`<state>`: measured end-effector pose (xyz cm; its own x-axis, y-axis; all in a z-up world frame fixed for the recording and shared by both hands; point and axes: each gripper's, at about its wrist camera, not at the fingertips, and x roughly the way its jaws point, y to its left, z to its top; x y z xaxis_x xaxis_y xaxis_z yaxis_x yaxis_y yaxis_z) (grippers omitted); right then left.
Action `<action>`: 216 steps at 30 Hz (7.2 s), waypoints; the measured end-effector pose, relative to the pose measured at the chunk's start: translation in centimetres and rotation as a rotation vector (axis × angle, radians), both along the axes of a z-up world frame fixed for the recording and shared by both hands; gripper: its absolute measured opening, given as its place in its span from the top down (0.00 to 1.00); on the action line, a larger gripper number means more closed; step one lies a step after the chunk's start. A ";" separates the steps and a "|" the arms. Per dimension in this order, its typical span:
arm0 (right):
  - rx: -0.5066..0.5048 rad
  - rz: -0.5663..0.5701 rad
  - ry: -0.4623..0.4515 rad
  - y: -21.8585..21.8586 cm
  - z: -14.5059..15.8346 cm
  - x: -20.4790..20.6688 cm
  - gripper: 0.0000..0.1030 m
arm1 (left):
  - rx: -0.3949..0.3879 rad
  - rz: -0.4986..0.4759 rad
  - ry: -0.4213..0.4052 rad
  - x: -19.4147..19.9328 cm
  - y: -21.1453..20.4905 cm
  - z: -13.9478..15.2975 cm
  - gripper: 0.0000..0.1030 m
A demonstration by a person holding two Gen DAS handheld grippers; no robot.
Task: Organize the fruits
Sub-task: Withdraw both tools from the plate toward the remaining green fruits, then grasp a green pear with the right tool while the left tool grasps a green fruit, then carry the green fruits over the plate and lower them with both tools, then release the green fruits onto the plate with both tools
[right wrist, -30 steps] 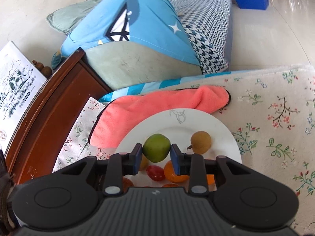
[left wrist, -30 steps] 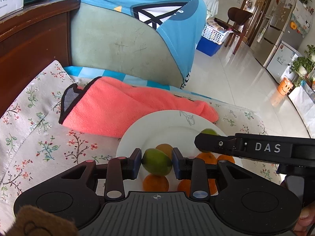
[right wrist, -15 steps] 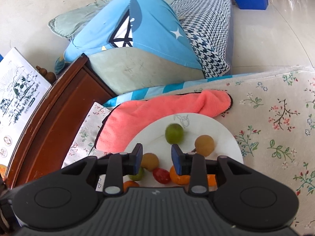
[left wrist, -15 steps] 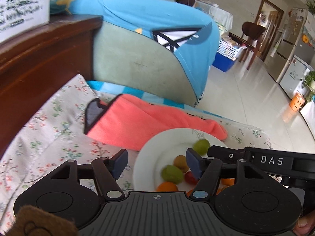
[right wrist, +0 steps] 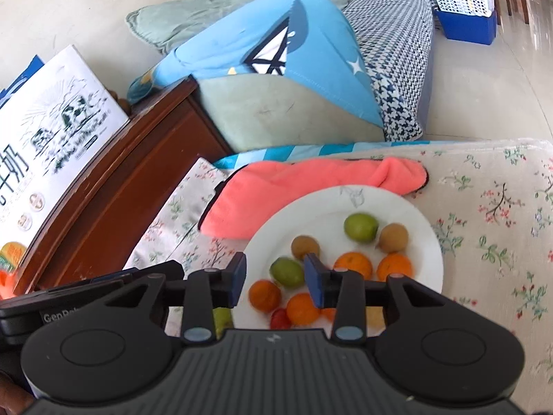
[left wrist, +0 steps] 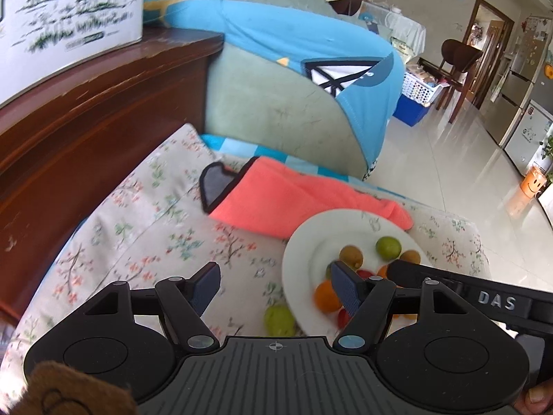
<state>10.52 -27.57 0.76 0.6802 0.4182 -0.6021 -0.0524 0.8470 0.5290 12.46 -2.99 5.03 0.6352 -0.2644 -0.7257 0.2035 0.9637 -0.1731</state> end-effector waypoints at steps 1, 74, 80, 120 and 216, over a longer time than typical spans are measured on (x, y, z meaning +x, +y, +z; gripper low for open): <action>0.001 0.002 0.000 0.2 0.0 -0.4 0.62 | 0.003 0.009 0.007 -0.1 0.3 0.0 0.31; -0.218 0.106 0.045 5.0 -3.2 -6.8 0.68 | 0.273 -0.401 -0.088 -0.4 -1.7 -7.8 0.27; -0.184 0.073 0.051 4.2 -2.6 -6.7 0.68 | 0.249 -0.455 -0.083 0.5 -1.5 -8.3 0.27; -0.080 -0.005 0.122 2.6 -2.8 -5.7 0.68 | 0.181 -0.612 -0.128 -1.0 -0.9 -6.8 0.68; -0.016 -0.142 0.143 -0.9 -2.0 -2.8 0.58 | 0.023 -0.023 0.003 2.2 -3.3 -2.0 0.16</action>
